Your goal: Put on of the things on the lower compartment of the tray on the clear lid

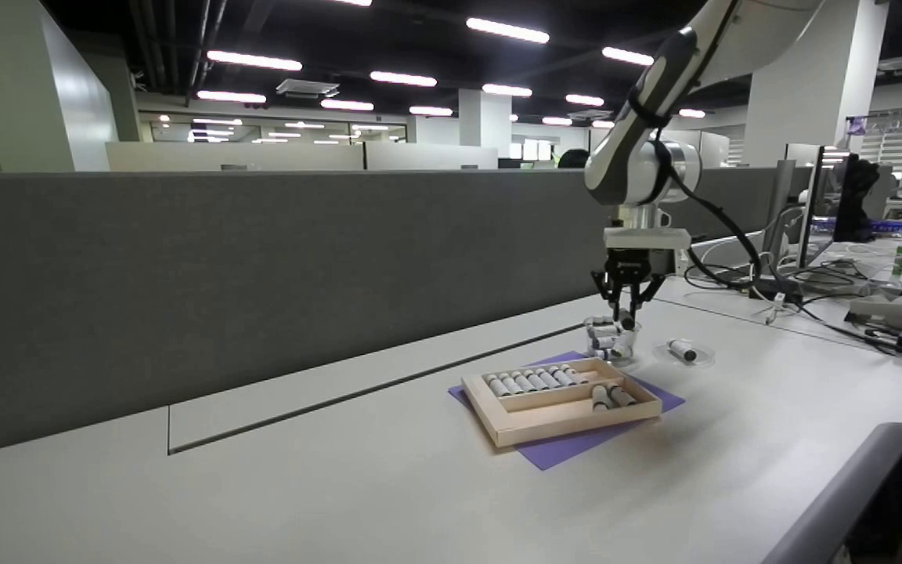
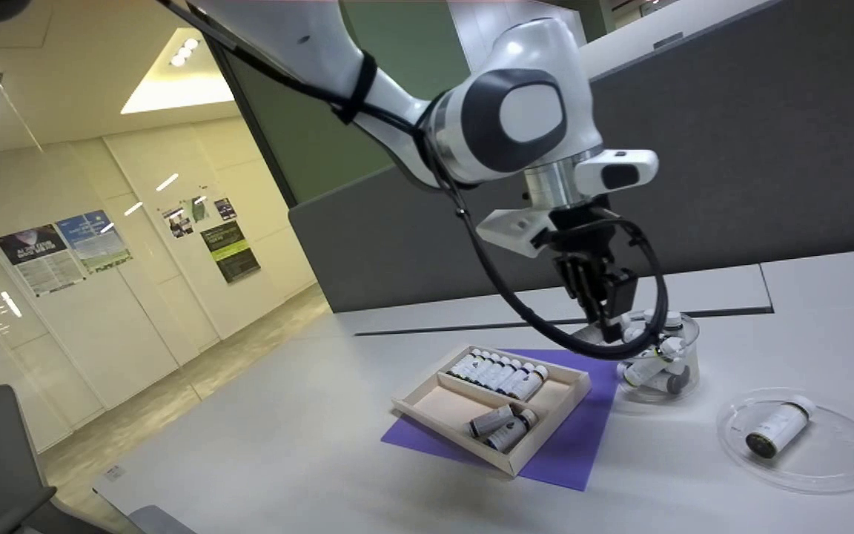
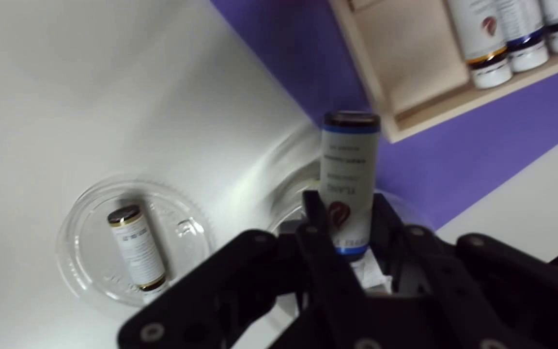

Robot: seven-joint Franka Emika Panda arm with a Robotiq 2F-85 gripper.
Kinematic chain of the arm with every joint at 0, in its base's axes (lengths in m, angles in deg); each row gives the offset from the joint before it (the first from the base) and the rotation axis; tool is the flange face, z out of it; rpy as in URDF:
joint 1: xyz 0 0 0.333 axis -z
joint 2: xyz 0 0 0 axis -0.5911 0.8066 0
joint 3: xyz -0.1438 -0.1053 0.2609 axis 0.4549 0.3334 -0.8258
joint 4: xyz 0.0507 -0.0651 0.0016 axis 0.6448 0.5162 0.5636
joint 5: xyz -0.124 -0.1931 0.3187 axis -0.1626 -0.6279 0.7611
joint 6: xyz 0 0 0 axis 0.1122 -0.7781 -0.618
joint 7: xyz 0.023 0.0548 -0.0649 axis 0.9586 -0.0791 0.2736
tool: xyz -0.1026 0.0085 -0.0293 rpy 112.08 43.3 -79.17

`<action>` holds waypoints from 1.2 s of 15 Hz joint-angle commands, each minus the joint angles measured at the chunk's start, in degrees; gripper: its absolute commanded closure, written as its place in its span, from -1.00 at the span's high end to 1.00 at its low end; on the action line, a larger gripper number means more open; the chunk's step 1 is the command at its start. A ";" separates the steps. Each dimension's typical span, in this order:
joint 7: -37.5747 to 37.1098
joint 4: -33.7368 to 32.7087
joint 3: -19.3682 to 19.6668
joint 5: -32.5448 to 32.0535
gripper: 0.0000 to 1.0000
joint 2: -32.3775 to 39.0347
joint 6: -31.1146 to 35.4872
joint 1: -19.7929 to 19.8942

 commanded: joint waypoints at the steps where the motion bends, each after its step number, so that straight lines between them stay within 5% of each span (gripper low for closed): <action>1: -0.20 -5.91 1.45 -0.12 -0.90 4.81 -0.71 3.26; 18: 0.09 -27.63 2.19 -0.20 -0.90 21.92 -12.78 10.29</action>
